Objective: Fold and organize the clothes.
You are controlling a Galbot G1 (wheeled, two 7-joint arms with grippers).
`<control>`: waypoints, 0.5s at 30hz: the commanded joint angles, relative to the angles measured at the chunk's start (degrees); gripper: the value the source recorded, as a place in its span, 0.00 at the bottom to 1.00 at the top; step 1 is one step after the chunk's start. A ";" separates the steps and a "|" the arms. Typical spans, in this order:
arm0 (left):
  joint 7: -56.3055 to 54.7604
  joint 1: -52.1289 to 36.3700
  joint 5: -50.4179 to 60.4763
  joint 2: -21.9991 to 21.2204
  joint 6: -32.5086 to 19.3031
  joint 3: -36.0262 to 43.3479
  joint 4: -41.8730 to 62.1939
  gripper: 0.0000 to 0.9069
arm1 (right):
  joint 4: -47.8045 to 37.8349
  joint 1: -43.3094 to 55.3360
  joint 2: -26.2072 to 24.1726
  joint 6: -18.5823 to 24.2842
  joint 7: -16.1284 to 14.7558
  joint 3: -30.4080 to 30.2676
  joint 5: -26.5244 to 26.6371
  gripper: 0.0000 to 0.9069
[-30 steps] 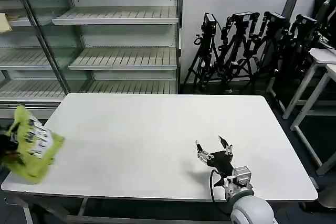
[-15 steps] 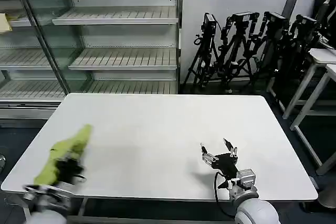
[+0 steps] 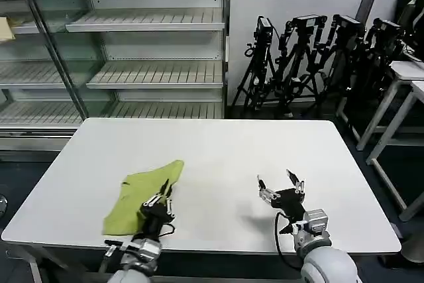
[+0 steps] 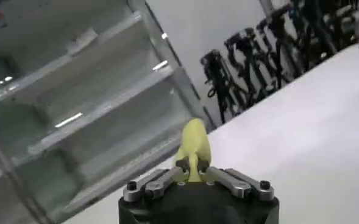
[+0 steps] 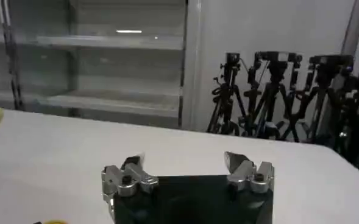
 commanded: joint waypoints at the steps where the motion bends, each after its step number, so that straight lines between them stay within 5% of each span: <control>1: -3.28 -14.45 -8.74 -5.99 4.34 10.23 7.40 0.02 | 2.14 0.42 -1.32 -0.28 -0.22 6.69 0.74 1.00; 8: -7.01 -17.38 -19.34 -8.26 10.03 12.41 9.05 0.02 | 1.05 1.87 -1.80 -0.21 -0.63 11.11 1.69 1.00; 9: -7.14 -17.45 -20.22 -8.49 10.71 12.74 9.05 0.61 | 0.16 2.64 -1.94 -0.01 -1.11 11.67 1.79 1.00; 10: -7.24 -17.52 -20.75 -8.72 11.11 12.82 9.06 1.00 | -0.45 3.15 -1.97 0.25 -1.55 11.79 1.76 1.00; 15: -6.07 -17.80 -26.83 -10.02 8.01 12.93 7.72 1.00 | -4.90 6.58 -1.17 3.65 -2.92 9.33 -1.78 1.00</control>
